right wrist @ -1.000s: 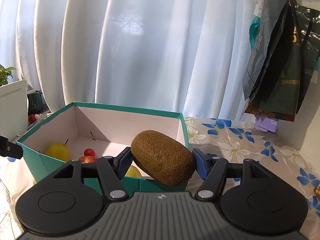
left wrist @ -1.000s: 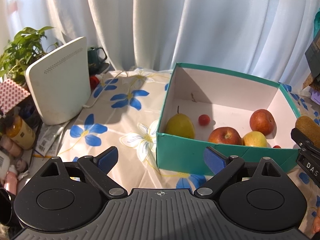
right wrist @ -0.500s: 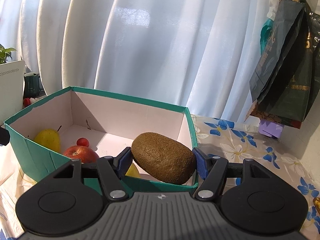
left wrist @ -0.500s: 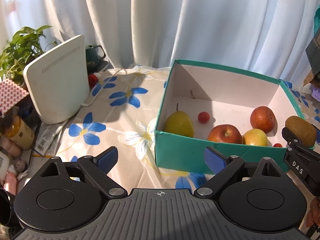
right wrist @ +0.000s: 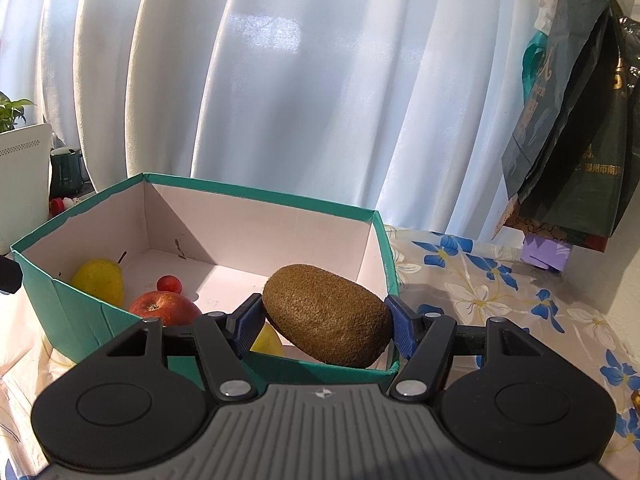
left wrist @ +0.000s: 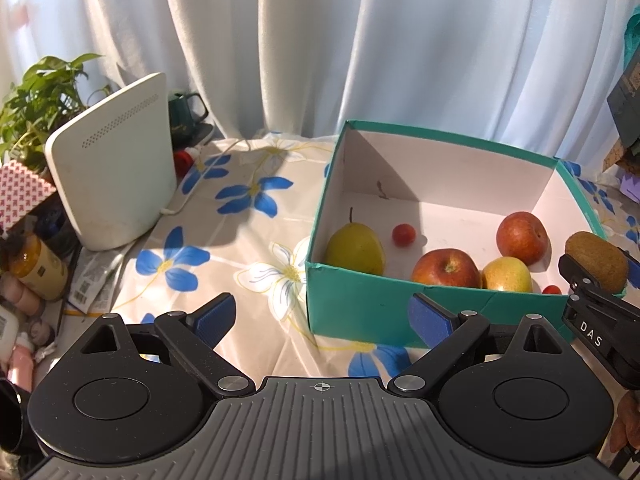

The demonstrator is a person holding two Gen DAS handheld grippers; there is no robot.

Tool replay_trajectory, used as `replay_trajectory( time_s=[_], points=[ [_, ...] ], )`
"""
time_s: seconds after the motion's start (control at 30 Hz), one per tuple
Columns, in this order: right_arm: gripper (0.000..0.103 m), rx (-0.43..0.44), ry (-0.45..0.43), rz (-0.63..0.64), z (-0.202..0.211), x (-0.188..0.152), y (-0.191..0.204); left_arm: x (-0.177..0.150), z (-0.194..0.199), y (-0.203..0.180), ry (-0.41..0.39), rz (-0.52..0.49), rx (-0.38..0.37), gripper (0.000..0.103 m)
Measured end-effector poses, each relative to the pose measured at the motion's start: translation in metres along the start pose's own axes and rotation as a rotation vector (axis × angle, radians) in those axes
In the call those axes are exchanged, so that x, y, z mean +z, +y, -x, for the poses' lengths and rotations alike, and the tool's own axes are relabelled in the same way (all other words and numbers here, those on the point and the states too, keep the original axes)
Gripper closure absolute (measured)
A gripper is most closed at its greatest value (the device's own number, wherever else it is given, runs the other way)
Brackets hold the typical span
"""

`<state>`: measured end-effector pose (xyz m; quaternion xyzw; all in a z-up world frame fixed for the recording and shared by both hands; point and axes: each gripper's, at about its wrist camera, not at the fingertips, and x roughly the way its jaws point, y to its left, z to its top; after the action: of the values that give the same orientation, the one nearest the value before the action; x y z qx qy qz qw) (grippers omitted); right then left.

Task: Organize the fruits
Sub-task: 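Lower the kiwi into the teal box and open the right gripper, then move the left gripper to the brown kiwi on the cloth and close on it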

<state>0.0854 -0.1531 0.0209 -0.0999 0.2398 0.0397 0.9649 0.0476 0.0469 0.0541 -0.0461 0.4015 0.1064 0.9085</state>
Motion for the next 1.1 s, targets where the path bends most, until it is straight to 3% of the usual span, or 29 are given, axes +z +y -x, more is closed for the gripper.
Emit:
replay_trajectory(
  time_s=[0.17,0.27,0.7,0.83,1.1],
  points=[
    [0.035,0.014,0.003,-0.006,0.002,0.0,-0.001,0.0,0.0,0.0,0.0,0.0,0.0,0.006],
    [0.023,0.024,-0.013,-0.012,0.007,0.0,0.0,0.0,0.001,0.0,0.001,0.0,-0.002,0.006],
    [0.018,-0.004,-0.095,-0.108,0.056,0.002,-0.024,-0.007,0.004,-0.012,-0.018,-0.044,-0.051,0.006],
    [0.018,-0.038,-0.114,-0.154,0.075,0.0,-0.036,-0.029,0.001,-0.034,-0.062,-0.12,-0.091,0.005],
    [0.018,-0.117,-0.121,-0.204,0.101,-0.009,-0.051,-0.074,-0.008,-0.073,-0.052,-0.289,-0.219,0.005]
  ],
)
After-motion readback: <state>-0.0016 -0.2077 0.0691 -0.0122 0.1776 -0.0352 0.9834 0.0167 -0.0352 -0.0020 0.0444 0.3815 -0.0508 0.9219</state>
